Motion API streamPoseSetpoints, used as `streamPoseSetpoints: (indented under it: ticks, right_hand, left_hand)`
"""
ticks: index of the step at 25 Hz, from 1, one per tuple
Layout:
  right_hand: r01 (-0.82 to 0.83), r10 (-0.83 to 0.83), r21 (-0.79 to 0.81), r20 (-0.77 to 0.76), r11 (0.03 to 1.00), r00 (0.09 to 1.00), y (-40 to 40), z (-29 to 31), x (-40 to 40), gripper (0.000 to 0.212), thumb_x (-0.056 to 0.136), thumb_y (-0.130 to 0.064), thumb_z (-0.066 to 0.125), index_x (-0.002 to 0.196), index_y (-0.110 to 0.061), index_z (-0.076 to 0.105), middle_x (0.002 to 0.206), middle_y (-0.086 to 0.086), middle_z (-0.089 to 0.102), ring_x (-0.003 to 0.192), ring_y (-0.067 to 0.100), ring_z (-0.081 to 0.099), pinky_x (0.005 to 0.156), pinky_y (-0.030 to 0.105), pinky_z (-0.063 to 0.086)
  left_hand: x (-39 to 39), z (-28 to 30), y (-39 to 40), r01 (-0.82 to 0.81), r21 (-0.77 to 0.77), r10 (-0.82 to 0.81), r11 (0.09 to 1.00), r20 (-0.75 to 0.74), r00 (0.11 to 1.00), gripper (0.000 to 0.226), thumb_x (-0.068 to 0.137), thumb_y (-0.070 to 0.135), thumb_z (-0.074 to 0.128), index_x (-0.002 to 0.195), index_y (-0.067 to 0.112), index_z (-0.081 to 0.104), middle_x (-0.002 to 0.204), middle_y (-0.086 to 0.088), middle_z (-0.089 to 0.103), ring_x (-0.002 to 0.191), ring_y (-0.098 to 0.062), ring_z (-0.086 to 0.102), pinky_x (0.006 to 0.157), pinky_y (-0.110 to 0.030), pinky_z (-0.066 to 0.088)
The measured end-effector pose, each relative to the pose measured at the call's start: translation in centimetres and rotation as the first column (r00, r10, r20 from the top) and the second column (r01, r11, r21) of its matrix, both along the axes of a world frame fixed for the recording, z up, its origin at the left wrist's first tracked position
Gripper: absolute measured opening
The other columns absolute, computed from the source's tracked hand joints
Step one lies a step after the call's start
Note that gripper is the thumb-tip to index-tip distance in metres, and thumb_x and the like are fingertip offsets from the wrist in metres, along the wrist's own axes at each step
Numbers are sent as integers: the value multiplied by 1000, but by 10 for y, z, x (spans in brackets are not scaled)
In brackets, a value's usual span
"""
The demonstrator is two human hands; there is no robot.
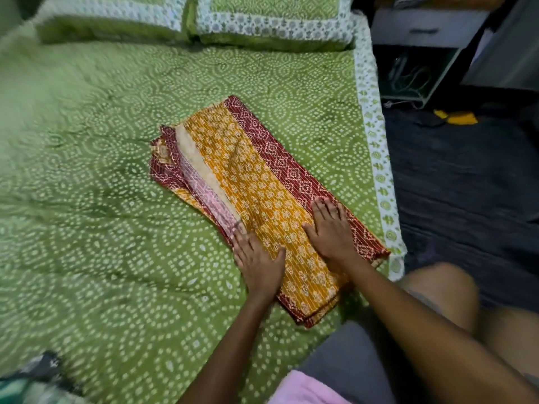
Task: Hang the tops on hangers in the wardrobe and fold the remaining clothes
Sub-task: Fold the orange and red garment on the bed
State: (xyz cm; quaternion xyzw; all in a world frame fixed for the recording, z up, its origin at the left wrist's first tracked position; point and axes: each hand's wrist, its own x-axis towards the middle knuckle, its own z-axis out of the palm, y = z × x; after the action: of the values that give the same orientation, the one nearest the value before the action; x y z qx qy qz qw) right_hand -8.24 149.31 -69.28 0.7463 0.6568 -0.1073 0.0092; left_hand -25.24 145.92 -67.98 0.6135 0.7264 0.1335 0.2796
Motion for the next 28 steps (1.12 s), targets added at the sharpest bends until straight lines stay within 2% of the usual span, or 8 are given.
streamPoseSetpoints:
  ticks: [5,7,9,13,17,22,25,28]
  right_hand:
    - [47,6,117,-416,992,909,22,21,-71,40,93,-40,51,122,-12,49,121,6,51,111,20,47,92,31,41]
    - [-62,104,99,-515,993,851,31,25,-105,41,93,-40,52,123,-13,47,118,6,49,102,20,52,81,30,47]
    - [-60,109,118,-469,991,877,45,23,-130,40,93,-35,50,124,-11,45,118,8,48,97,23,52,75,34,47]
    - [91,-11,155,-452,984,892,63,10,-140,28,92,-19,47,118,-10,49,106,5,57,80,16,50,63,27,40]
    - [115,2,217,-475,969,880,60,-7,-135,30,92,-11,48,121,-10,53,96,4,62,71,13,55,61,25,49]
    - [145,15,298,-475,943,880,66,-18,-135,19,86,-6,61,106,-7,61,76,0,62,53,5,44,45,9,30]
    - [195,-75,203,-481,960,874,72,-14,-134,14,93,-17,54,105,-11,59,77,2,63,58,13,52,50,27,42]
    - [207,-69,202,-535,957,842,81,-7,-131,16,96,-26,51,99,-13,60,66,1,60,50,12,48,45,24,34]
  left_hand:
    - [-31,15,51,-259,24,231,966,375,898,65,89,39,58,140,10,30,134,-10,47,117,-24,49,95,-37,46]
    - [-48,22,76,-325,-13,288,946,498,818,37,90,26,59,120,6,51,107,-5,60,90,-17,57,68,-22,43]
    - [-67,22,103,-262,14,222,965,489,843,25,90,20,59,108,3,61,97,-7,62,88,-19,58,68,-21,38]
    - [-107,13,169,13,167,-38,986,146,989,36,91,26,53,118,2,59,120,-18,54,112,-32,50,92,-38,43]
    - [-154,7,244,240,16,-219,971,-360,907,55,98,44,33,148,20,24,157,-6,15,143,-28,15,114,-51,11]
    - [-182,22,292,-118,-48,79,992,-492,867,66,98,45,30,150,14,6,156,-18,1,143,-39,3,114,-53,4]
    - [-139,29,281,19,204,10,979,-138,990,45,93,29,49,131,6,40,125,-19,50,107,-27,54,84,-35,47]
    - [-96,28,261,-11,-74,45,997,481,876,24,91,27,59,96,5,56,83,-9,62,60,-12,62,54,-22,52]
